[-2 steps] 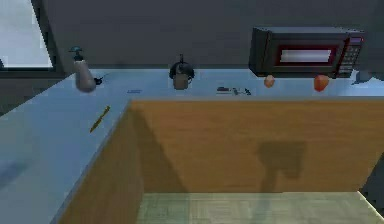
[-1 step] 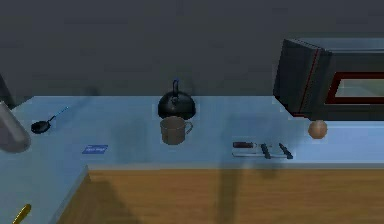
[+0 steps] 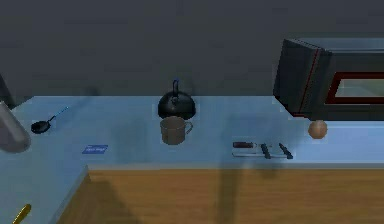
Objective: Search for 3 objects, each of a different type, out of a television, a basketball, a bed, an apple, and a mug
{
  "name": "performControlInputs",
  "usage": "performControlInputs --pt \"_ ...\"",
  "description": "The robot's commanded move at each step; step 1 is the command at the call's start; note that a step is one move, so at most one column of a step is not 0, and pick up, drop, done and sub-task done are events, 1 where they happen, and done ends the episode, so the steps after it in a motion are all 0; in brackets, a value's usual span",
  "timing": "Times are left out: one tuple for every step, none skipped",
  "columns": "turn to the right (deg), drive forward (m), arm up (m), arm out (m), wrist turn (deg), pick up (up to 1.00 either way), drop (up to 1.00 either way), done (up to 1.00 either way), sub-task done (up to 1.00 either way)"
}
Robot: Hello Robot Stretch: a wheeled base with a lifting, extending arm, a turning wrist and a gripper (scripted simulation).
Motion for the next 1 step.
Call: performControlInputs --pt "45.0 0.0 0.0 0.0 0.0 0.0 0.0 0.0 0.0"
